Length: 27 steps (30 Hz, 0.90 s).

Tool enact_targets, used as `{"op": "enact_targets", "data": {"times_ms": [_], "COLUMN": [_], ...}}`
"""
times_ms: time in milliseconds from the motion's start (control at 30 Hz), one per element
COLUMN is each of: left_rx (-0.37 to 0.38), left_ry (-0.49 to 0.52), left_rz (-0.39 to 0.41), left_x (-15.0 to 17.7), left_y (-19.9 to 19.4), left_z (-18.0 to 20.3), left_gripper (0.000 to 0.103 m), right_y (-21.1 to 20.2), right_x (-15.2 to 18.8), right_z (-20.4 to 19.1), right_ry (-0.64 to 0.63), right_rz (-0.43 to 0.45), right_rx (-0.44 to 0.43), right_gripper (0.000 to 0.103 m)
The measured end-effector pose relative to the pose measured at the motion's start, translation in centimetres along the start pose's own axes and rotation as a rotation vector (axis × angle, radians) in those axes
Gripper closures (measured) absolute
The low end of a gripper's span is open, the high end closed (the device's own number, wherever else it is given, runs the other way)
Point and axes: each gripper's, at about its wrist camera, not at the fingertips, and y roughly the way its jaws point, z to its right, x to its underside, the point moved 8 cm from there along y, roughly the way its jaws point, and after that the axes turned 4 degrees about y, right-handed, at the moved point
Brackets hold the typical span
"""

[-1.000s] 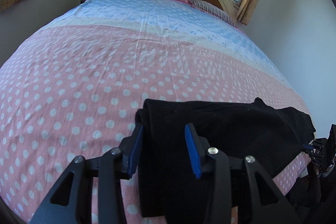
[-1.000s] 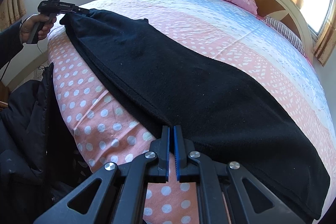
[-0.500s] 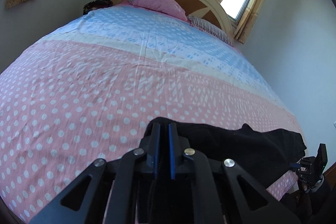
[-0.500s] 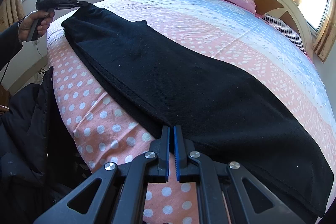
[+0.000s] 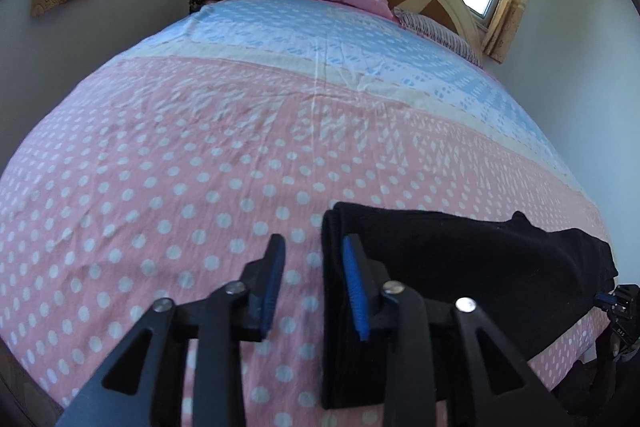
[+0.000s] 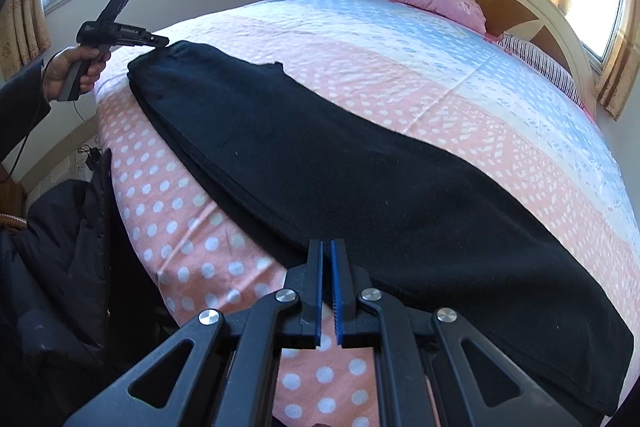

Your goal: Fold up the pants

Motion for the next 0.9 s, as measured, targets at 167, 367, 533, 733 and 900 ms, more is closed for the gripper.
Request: {"op": "enact_targets", "data": {"times_ms": [167,367,533,733,900], "left_rx": [-0.058,0.05,0.129,0.158,0.178], "left_ry": [0.083,0.212,0.249,0.211,0.175], "left_rz": [0.121,0.101,0.057,0.005,-0.023], "left_x": [-0.9,0.2,1.6,3.1,4.0], "left_y": [-3.5,-1.6,0.5,2.0,2.4], "left_z": [2.7,10.7,14.9,15.5,14.9], "left_gripper": [0.036,0.034,0.034,0.034,0.034], "right_y": [0.7,1.9,3.6,6.6,6.1], "right_x": [-1.3,-3.8,-5.0,-4.7,-5.0], "right_z": [-1.7,-5.4,-8.5,-9.5,-9.5], "right_ry": [0.007,-0.049,-0.096,-0.097,-0.043], "right_rz": [0.027,0.05,0.032,-0.013,-0.019], "right_rx": [-0.054,-0.125,-0.172,-0.162,-0.221], "right_gripper": [0.048,0.056,0.063,0.086,0.099]}}
